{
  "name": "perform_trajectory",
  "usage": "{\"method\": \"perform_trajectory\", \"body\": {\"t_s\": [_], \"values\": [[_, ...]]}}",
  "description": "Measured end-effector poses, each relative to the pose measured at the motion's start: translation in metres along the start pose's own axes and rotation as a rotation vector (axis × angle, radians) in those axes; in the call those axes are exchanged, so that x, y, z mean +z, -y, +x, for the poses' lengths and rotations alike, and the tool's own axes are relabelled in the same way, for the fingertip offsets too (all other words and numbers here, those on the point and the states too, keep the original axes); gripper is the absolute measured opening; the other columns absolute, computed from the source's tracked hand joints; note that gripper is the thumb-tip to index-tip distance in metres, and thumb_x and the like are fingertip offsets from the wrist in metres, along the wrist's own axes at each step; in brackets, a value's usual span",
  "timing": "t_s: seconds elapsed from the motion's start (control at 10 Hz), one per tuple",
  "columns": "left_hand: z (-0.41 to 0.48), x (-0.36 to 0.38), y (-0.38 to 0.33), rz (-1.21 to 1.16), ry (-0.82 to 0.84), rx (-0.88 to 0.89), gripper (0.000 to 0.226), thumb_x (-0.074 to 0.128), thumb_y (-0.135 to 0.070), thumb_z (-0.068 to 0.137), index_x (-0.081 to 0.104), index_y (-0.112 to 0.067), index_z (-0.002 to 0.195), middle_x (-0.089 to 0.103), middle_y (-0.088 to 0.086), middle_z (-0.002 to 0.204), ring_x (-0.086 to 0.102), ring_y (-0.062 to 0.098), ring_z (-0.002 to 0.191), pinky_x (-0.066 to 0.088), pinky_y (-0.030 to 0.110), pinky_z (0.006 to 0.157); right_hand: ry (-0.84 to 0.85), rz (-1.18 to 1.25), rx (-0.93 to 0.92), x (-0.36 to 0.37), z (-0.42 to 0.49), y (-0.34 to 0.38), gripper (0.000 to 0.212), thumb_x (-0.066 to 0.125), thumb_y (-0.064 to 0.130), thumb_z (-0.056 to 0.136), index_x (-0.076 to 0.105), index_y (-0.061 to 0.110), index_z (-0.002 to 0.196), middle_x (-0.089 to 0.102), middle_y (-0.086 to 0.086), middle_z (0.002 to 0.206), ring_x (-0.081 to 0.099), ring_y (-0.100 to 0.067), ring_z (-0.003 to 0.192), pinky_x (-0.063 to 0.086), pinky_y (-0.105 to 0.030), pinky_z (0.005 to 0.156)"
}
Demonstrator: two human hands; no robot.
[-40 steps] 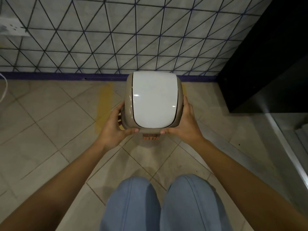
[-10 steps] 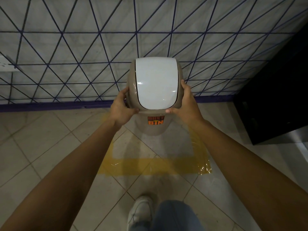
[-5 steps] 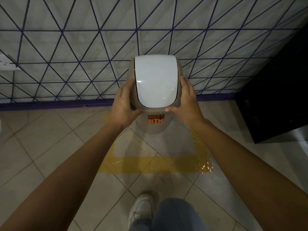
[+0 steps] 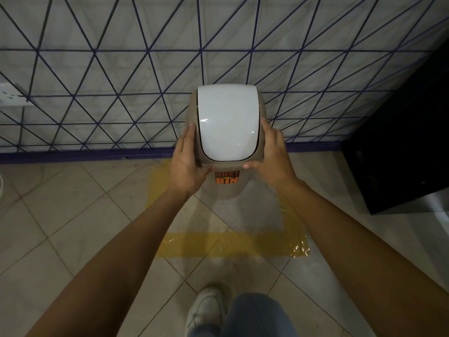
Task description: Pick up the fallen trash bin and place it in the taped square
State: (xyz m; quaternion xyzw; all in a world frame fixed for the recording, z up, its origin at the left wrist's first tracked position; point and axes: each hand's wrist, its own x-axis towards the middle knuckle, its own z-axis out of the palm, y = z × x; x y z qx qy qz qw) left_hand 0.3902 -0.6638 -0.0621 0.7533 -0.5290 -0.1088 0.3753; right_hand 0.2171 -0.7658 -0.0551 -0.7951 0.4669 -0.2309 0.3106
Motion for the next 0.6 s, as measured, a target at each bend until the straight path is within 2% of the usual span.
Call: {"method": "perform_trajectory", "body": {"t_s": [0.3, 0.4, 0.5, 0.6], "values": [[-0.001, 0.001, -0.004, -0.026, 0.014, -0.058, 0.104, 0.079, -0.013, 0.069, 0.013, -0.012, 0.148, 0.023, 0.011, 0.154, 0.021, 0.024, 0.141, 0.026, 0.039, 0.111, 0.006, -0.019, 0.045, -0.002, -0.003, 0.010, 0.116, 0.084, 0.009, 0.063, 0.008, 0.024, 0.150, 0.026, -0.011, 0.147, 0.028, -0.027, 0.137, 0.031, -0.046, 0.111], [-0.001, 0.001, -0.006, -0.031, 0.011, -0.090, 0.103, 0.079, -0.013, 0.069, 0.013, -0.014, 0.148, 0.022, 0.010, 0.154, 0.021, 0.024, 0.141, 0.026, 0.038, 0.110, 0.014, -0.073, 0.047, -0.002, -0.004, 0.012, 0.116, 0.083, 0.013, 0.066, 0.004, 0.023, 0.150, 0.022, -0.012, 0.151, 0.023, -0.029, 0.139, 0.029, -0.050, 0.111], [-0.006, -0.002, -0.017, -0.041, -0.010, -0.065, 0.097, 0.079, -0.015, 0.070, 0.020, -0.012, 0.147, 0.023, 0.014, 0.153, 0.022, 0.028, 0.141, 0.027, 0.041, 0.112, 0.009, -0.121, 0.058, -0.007, -0.009, 0.018, 0.115, 0.081, 0.023, 0.069, -0.001, 0.021, 0.150, 0.012, -0.011, 0.157, 0.012, -0.031, 0.143, 0.022, -0.050, 0.112], [-0.011, -0.004, -0.030, -0.017, -0.025, -0.039, 0.094, 0.078, -0.022, 0.071, 0.023, -0.009, 0.146, 0.024, 0.016, 0.152, 0.022, 0.031, 0.140, 0.027, 0.045, 0.112, 0.001, -0.124, 0.054, -0.015, -0.015, 0.023, 0.110, 0.078, 0.029, 0.073, 0.000, 0.019, 0.150, 0.012, -0.012, 0.157, 0.010, -0.030, 0.143, 0.021, -0.048, 0.112]]}}
